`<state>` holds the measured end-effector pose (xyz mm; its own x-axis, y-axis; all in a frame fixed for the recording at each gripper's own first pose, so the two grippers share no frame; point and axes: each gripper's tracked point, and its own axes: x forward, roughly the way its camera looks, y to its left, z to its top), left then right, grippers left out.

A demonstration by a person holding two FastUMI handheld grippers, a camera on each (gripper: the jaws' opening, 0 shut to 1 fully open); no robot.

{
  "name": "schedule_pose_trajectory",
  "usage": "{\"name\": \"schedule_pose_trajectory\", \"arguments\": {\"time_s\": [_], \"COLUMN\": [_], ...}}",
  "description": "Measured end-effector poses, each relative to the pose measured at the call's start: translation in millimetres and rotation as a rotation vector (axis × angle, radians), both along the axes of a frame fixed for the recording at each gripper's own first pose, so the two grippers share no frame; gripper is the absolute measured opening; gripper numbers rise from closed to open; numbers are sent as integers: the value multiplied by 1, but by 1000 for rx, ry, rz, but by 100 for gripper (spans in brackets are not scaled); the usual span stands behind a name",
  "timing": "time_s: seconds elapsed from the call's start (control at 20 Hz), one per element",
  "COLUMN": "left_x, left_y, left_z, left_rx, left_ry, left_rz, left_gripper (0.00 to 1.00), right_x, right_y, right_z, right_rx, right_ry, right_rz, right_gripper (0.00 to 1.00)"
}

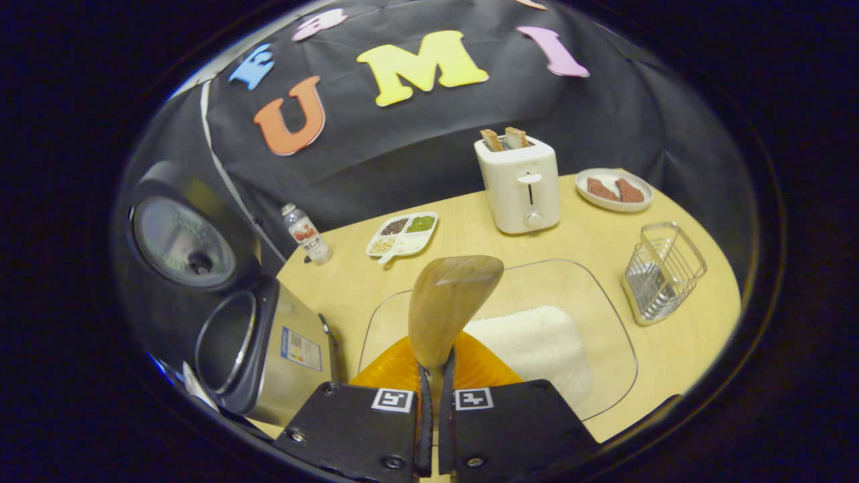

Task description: Close the left gripper, press the button to open the rice cooker; take a wooden spoon from the chopstick holder with the right hand, scoop a spoonful of rice and pour it into the rice cooker, then put the wooden spoon back into the chopstick holder.

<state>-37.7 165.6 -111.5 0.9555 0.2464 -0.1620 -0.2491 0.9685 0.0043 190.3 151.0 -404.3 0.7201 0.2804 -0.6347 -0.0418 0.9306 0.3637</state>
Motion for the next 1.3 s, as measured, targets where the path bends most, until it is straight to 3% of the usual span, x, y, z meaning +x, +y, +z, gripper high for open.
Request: {"name": "schedule_pose_trajectory", "arguments": {"time_s": [0.35,0.75,1.1,1.3], "left_x": [2,6,5,0], "left_y": [-9,-19,-15,-13], "left_z": [11,23,24,23], "left_rx": [-1,1,16,20], "left_ry": [-23,-58,-73,-82], "left_rz": [-16,-23,-17,-11], "left_gripper": [95,94,95,94], "right_x": [11,15,23,19], "right_y": [-22,-56,-88,-70], "right_z": [10,16,79,128], "right_rx": [269,465,562,596], "right_ry": [69,105,38,-9], "right_rz": [-115,-213,-257,-203], "right_gripper": [9,9,9,9]}}
